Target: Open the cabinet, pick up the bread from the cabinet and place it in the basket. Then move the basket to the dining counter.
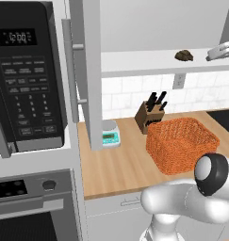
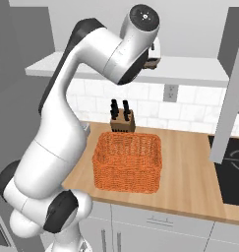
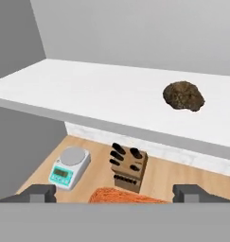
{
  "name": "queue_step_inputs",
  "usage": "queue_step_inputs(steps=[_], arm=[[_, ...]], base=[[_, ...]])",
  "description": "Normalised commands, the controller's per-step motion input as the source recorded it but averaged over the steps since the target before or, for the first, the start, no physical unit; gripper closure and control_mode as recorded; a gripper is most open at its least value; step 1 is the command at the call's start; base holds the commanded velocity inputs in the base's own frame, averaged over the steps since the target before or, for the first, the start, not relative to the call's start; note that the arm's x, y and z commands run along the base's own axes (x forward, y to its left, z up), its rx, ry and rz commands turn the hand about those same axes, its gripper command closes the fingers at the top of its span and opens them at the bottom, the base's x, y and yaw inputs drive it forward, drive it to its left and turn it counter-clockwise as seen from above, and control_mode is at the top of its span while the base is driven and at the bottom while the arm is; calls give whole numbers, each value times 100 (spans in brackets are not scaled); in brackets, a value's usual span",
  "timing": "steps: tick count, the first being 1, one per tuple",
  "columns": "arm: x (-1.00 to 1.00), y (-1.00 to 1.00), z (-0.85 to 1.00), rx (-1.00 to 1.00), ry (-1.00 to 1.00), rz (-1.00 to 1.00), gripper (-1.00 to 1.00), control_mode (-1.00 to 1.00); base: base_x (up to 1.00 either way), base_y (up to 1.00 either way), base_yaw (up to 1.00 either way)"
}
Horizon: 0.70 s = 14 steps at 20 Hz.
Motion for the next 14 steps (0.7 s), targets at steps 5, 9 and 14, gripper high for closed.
queue_step_inputs(steps=[5, 9, 14], arm=[[76, -4, -22, 0, 0, 2, -100, -100], [73, 0, -19, 0, 0, -3, -100, -100], [40, -20, -1, 1, -1, 0, -100, -100]], base=[[0, 0, 0], [0, 0, 0], [0, 0, 0]])
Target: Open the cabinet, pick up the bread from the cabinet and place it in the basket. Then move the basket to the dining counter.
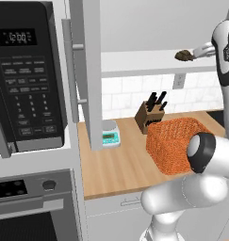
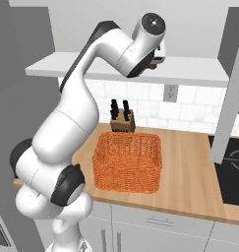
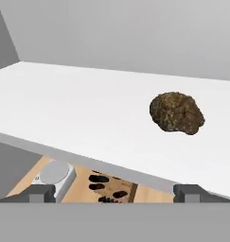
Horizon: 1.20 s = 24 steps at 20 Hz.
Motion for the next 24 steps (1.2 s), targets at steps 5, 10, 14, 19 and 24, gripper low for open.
queue_step_inputs(steps=[5, 10, 14, 19, 24], arm=[[28, -4, -7, 0, -14, -7, -100, -100], [27, -1, -3, 0, -2, -7, -100, -100], [24, 0, -4, 0, 2, -6, -100, -100], [33, 0, -10, 0, 5, -1, -100, -100], [42, 0, -2, 0, 2, 0, -100, -100]], base=[[0, 0, 0], [0, 0, 0], [0, 0, 0], [0, 0, 0], [0, 0, 0]])
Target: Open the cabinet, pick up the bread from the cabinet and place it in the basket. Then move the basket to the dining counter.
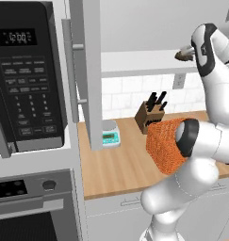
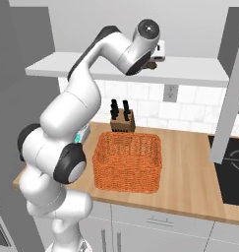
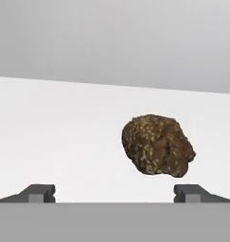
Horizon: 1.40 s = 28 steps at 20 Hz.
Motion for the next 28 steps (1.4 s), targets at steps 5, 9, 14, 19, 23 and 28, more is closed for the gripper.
queue_step_inputs(steps=[5, 9, 14, 19, 23, 28], arm=[[35, -11, -3, 0, 4, 0, -100, -100], [20, -24, 0, 2, 7, 0, -100, -100], [21, -8, 0, 0, 7, 0, -100, -100], [21, -8, -2, 0, 2, 0, -100, -100], [2, 0, -26, 0, 0, 0, -100, -100], [13, 4, -31, 0, 0, 0, -100, -100]], base=[[0, 0, 0], [0, 0, 0], [0, 0, 0], [0, 0, 0], [0, 0, 0], [0, 0, 0]])
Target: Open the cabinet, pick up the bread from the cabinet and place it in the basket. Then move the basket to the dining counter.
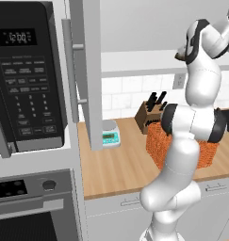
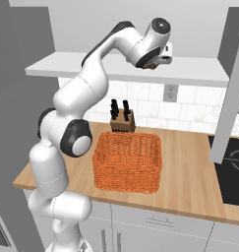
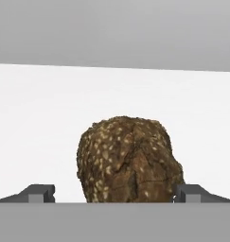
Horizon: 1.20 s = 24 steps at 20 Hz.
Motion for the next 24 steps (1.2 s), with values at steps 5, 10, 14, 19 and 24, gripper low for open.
queue_step_inputs(steps=[5, 10, 14, 19, 24], arm=[[38, 4, -23, 0, 0, 0, -100, -100], [21, 23, -39, 0, -7, 0, 100, -100], [-18, 32, -52, 0, -17, 0, 100, -100], [-58, 29, -28, 0, -32, 0, 100, -100], [-98, 34, 24, 0, -36, 0, 100, -100]], base=[[0, 0, 0], [0, 0, 0], [0, 0, 0], [0, 0, 0], [0, 0, 0]])
